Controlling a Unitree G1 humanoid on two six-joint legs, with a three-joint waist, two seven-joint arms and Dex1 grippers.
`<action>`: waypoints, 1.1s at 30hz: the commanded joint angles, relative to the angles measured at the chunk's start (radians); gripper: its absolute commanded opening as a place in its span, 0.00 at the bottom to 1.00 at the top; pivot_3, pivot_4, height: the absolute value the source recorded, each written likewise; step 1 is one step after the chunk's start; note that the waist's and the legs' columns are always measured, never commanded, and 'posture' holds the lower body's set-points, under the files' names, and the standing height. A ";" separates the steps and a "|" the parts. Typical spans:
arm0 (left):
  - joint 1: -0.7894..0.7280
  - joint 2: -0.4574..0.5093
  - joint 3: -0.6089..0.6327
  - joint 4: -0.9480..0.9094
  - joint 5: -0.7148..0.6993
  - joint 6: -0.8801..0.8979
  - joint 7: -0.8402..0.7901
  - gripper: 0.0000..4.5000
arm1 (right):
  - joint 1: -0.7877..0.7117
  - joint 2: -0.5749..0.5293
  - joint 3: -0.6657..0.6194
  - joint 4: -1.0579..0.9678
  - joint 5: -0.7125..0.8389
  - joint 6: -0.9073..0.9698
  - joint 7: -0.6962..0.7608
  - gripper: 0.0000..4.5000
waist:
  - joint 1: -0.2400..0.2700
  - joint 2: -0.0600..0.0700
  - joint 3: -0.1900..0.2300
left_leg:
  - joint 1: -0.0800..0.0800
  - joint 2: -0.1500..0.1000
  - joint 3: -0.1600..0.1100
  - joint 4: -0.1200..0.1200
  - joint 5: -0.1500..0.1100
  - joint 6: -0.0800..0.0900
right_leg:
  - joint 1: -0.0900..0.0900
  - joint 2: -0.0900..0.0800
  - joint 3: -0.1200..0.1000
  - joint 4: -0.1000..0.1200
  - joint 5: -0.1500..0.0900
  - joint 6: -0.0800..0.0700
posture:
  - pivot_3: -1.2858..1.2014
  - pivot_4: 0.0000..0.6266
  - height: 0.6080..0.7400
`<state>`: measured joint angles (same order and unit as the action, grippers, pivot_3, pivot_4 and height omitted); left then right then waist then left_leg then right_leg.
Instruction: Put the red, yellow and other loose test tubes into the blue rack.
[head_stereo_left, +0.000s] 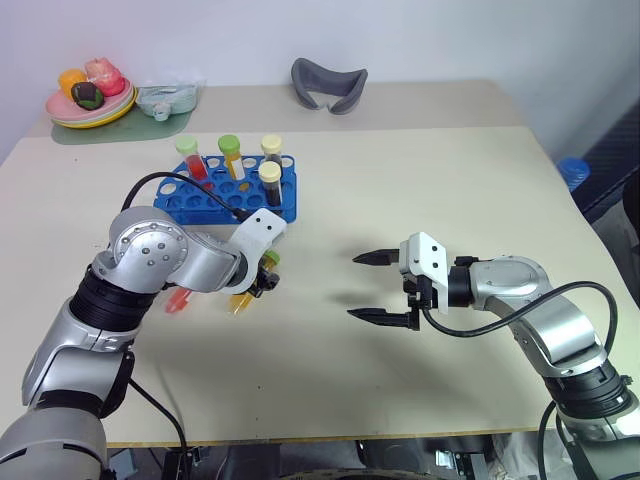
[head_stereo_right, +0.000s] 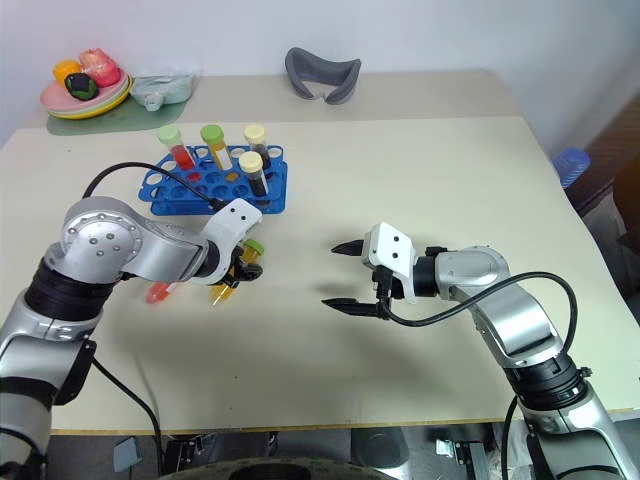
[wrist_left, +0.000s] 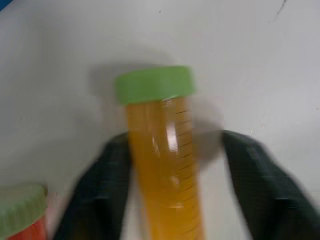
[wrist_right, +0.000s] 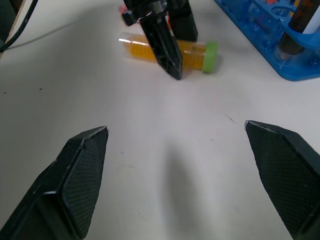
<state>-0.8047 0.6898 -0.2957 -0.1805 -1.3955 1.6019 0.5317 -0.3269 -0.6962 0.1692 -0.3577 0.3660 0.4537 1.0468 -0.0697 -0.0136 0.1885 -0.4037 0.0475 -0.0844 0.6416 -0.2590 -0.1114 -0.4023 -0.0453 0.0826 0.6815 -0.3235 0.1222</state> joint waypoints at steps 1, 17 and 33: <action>0.003 0.042 0.001 0.007 0.002 0.013 0.049 0.22 | 0.003 -0.009 -0.016 -0.022 0.004 -0.020 0.005 1.00 | 0.000 0.000 0.000 | 0.000 0.000 0.000 0.000 0.000 0.000 | 0.000 0.000 0.000 0.000 0.000 0.000 | 0.52 0.24 1.00; 0.155 0.249 0.194 -0.394 0.496 -0.497 -0.355 0.22 | -0.014 0.002 -0.028 0.009 0.010 -0.025 -0.002 1.00 | -0.001 0.000 0.000 | -0.003 0.000 0.000 0.002 0.000 0.000 | -0.001 0.000 0.000 -0.001 0.000 0.000 | 0.52 0.24 1.00; 0.335 -0.232 0.312 -0.030 1.098 -1.460 -0.512 0.22 | -0.010 0.069 -0.011 -0.047 0.023 0.048 -0.083 1.00 | 0.028 0.000 0.000 | -0.004 0.000 0.001 0.005 -0.006 0.010 | 0.000 -0.001 -0.001 -0.003 0.000 0.000 | 0.52 0.24 1.00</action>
<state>-0.4615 0.4806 -0.0030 -0.2215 -0.3379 0.2575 0.0380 -0.3340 -0.6353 0.1690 -0.3549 0.3698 0.4975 0.9732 -0.0414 -0.0137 0.1883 -0.4081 0.0473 -0.0829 0.6472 -0.2651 -0.1008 -0.4023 -0.0462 0.0819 0.6785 -0.3234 0.1226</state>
